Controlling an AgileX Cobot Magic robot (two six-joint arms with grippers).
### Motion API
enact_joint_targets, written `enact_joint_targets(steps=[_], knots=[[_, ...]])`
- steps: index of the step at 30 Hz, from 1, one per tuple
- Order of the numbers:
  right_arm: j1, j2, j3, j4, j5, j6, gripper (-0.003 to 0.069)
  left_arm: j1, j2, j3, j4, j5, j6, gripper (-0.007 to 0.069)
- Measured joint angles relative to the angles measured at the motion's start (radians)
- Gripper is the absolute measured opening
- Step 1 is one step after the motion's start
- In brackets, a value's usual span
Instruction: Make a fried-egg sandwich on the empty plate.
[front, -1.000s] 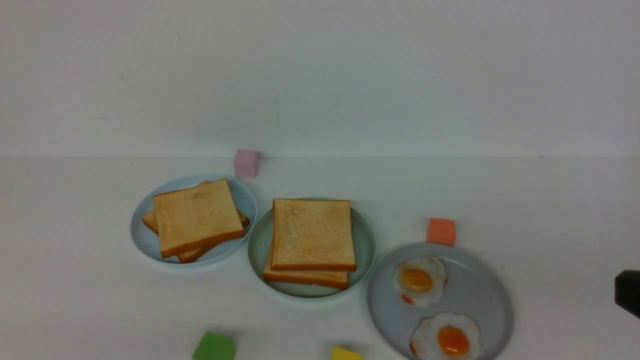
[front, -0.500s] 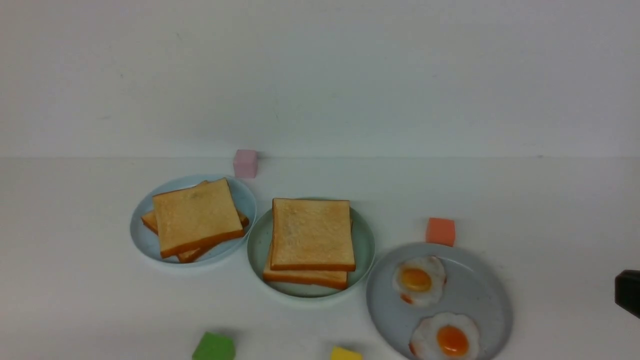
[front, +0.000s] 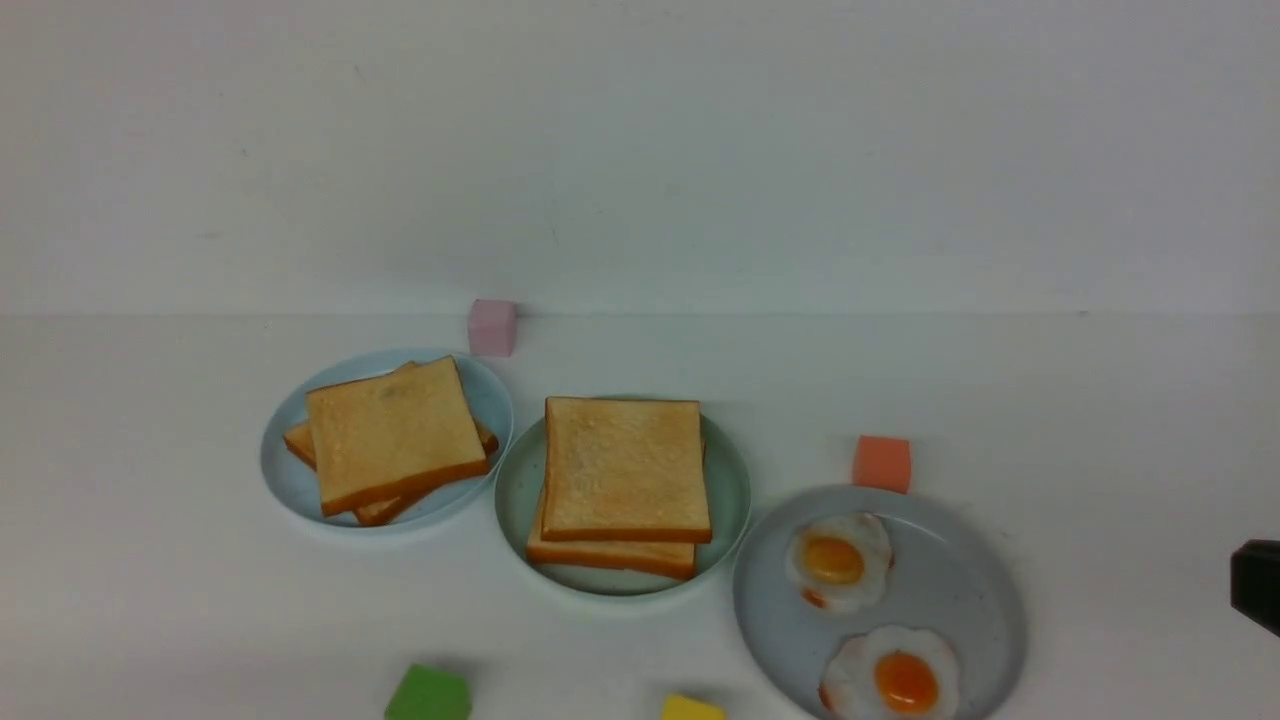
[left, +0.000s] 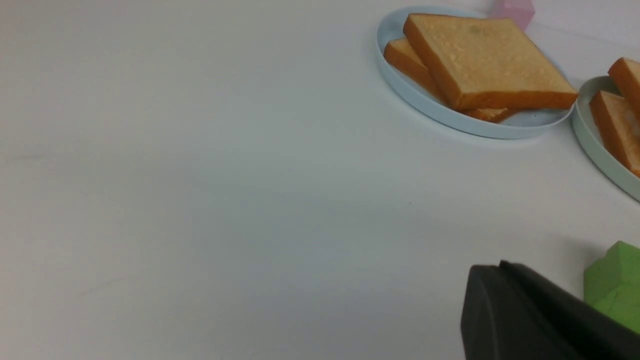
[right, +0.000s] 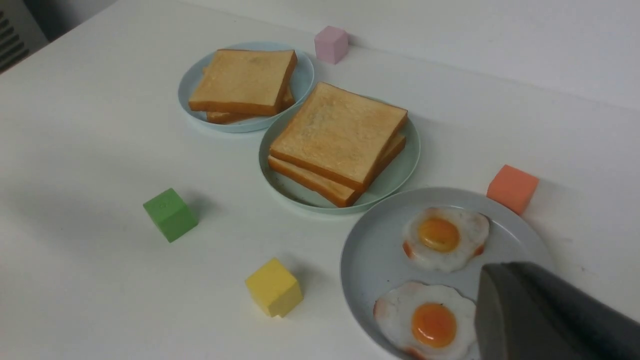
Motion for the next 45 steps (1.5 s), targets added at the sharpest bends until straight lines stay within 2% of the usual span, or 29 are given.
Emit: enact_joint_targets(steps=[14, 17, 25, 26, 28, 33, 37, 38, 41, 45], knots=[[-0.024, -0.021, 0.053, -0.013, -0.028, -0.006, 0.0030, 0.000, 0.000, 0.000, 0.000, 0.000, 0.000, 0.0005], [-0.100, -0.085, 0.096, -0.029, -0.032, -0.021, 0.0031, 0.000, 0.000, 0.000, 0.000, 0.000, 0.000, 0.0006], [-0.526, -0.388, 0.327, -0.008, -0.038, -0.023, 0.0034, 0.000, 0.000, 0.000, 0.000, 0.000, 0.000, 0.0006], [-0.534, -0.394, 0.334, -0.005, -0.038, -0.023, 0.0035, 0.000, 0.000, 0.000, 0.000, 0.000, 0.000, 0.0006], [-0.611, -0.458, 0.425, 0.022, -0.048, -0.023, 0.0038, 0.000, 0.000, 0.000, 0.000, -0.001, 0.000, 0.0008], [-0.657, -0.521, 0.549, 0.066, -0.147, -0.073, 0.0043, 0.000, 0.000, 0.000, 0.001, -0.001, 0.000, 0.0011], [-0.700, -0.522, 0.631, 0.205, -0.191, -0.200, 0.0049, 0.000, 0.000, 0.000, 0.002, -0.001, 0.000, 0.0015], [-0.716, -0.523, 0.634, 0.259, -0.198, -0.267, 0.0050, 0.000, 0.000, 0.000, 0.002, -0.001, 0.001, 0.0017], [-0.748, -0.523, 0.636, 0.326, -0.202, -0.380, 0.0052, 0.000, 0.000, 0.000, 0.003, -0.002, 0.001, 0.0018], [-0.767, -0.523, 0.637, 0.348, -0.204, -0.423, 0.0055, 0.000, 0.000, 0.000, 0.003, -0.002, 0.002, 0.0022]])
